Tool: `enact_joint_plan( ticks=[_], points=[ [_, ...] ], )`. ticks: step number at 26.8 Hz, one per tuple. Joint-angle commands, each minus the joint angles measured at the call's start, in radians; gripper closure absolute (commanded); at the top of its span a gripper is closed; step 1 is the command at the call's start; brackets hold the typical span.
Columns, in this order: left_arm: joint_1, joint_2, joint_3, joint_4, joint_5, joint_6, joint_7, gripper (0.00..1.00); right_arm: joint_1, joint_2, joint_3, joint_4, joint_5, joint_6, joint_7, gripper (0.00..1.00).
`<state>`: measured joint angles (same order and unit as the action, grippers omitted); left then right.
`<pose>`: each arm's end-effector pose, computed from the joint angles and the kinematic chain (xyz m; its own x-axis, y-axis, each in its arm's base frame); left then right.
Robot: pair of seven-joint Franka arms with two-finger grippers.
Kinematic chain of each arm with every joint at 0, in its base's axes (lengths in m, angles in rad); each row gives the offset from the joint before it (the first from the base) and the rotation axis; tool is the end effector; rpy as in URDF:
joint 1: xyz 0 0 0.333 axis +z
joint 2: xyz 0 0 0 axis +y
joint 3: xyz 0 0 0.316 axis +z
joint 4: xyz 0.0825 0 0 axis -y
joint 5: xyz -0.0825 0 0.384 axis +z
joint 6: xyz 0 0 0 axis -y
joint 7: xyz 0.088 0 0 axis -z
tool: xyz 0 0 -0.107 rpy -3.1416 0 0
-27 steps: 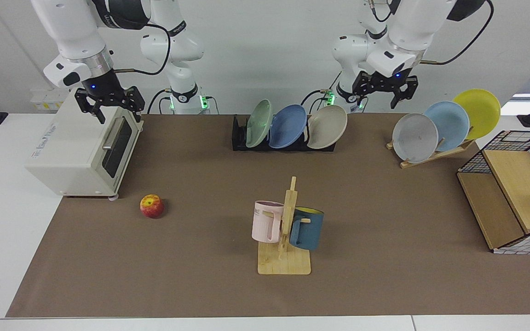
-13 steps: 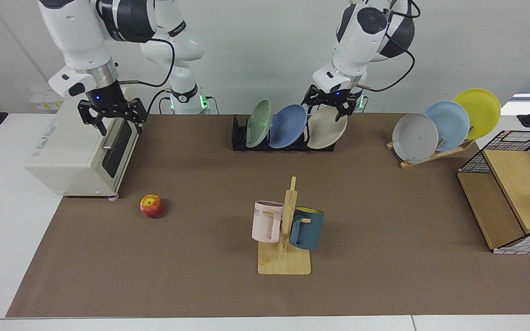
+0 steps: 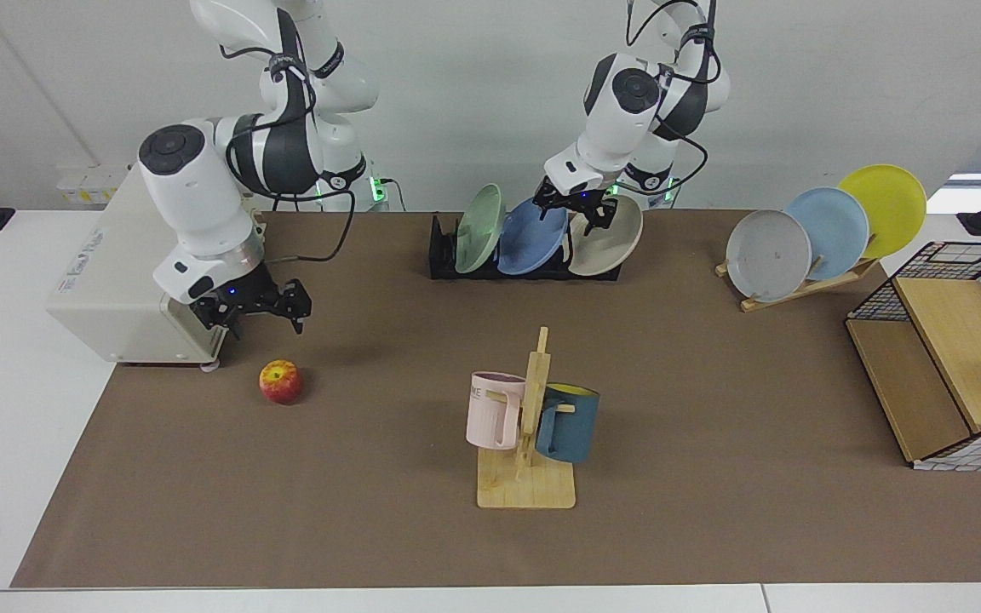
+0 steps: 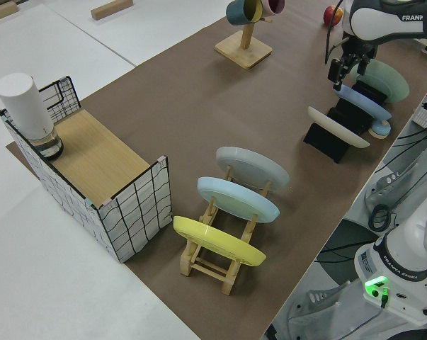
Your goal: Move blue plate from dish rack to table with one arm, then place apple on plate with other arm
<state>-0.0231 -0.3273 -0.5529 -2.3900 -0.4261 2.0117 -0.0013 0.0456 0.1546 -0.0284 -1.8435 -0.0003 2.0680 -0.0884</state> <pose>0.3570 -0.2660 0.4177 0.9339 -0.3437 -0.0983 -0.3205 -0.9268 0.1960 0.6090 0.0112 0.4479 0.9919 0.1061 0.0692 0.1056 -0.9943 0.0108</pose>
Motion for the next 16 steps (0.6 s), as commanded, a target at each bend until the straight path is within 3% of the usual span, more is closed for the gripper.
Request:
enact_joint_plan(
  ticks=[1,5,10,11,13,16],
  points=[
    [-0.004,-0.127,-0.038,-0.115,-0.063,0.078,0.009,0.01,-0.006,0.059,-0.001,-0.02,0.017,0.092,0.022,0.0],
    [-0.009,-0.148,-0.084,-0.124,-0.072,0.091,0.004,0.03,-0.01,0.083,-0.001,-0.054,0.017,0.142,0.013,0.0],
    [-0.017,-0.167,-0.088,-0.153,-0.072,0.124,0.004,0.23,-0.016,0.12,-0.001,-0.065,0.016,0.187,0.004,0.0],
    [-0.018,-0.168,-0.088,-0.153,-0.072,0.124,0.006,0.34,-0.023,0.131,-0.001,-0.065,0.014,0.195,-0.004,0.0],
    [-0.02,-0.168,-0.088,-0.153,-0.074,0.124,0.009,0.7,-0.033,0.146,-0.001,-0.066,0.014,0.21,-0.031,0.0],
    [-0.018,-0.167,-0.088,-0.153,-0.072,0.122,0.018,1.0,-0.041,0.154,-0.001,-0.066,0.014,0.216,-0.045,0.0]
  ],
)
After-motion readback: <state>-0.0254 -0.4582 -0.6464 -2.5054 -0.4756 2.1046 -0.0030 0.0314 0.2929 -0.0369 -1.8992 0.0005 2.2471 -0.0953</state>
